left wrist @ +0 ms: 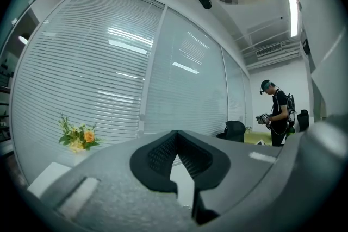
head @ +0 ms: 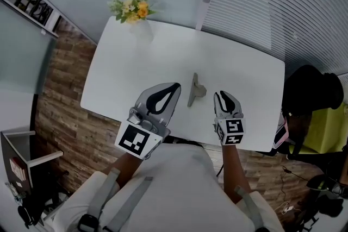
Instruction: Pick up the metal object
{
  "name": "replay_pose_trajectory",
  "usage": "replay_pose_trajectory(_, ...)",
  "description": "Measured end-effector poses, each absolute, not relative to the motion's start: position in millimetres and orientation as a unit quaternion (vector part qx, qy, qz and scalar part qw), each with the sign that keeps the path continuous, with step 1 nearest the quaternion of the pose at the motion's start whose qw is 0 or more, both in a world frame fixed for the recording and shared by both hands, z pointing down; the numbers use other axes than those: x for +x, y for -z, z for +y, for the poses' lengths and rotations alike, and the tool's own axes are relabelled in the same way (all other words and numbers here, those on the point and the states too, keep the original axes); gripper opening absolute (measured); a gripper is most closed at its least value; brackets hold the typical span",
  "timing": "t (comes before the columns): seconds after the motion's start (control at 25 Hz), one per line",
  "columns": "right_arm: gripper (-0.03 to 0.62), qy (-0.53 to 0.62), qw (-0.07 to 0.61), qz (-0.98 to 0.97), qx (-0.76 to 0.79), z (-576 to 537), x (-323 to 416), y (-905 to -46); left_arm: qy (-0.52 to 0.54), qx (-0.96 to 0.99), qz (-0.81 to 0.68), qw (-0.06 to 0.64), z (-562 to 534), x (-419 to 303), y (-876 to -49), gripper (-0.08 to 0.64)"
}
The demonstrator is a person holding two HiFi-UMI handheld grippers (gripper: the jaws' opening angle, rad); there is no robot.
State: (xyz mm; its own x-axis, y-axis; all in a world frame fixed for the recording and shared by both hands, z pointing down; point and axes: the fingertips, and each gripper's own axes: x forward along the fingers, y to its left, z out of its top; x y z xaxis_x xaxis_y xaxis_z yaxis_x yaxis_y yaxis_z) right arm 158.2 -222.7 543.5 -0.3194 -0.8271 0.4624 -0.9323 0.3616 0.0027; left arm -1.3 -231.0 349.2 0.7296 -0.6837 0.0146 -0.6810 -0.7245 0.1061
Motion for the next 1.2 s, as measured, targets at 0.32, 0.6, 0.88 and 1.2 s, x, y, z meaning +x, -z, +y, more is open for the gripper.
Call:
replay_pose_trajectory(0.32,0.086,-0.232,0.204,-0.785,0.537,-234.4,164.2,-622.7,0.006,0.924,-0.378,0.058,-240.8,-13.4,-354.6,0.002)
replay_pose_trajectory(0.6,0.098,-0.351,0.166,-0.76,0.521,-244.4,160.9,-675.2,0.005,0.921,-0.384,0.062,-248.1,-20.3,-361.2,0.002)
replay_pose_trajectory(0.88,0.117,-0.412,0.149,-0.741,0.509,-252.0,153.2,-706.0,-0.002,0.917,-0.393,0.067,-249.9,-31.9,-363.7,0.002)
replay_pose_trajectory(1.2,0.12,-0.449,0.127,-0.735,0.492,-258.8,138.0,-720.5,-0.006,0.911,-0.408,0.069,-251.8,-45.0,-365.3,0.002)
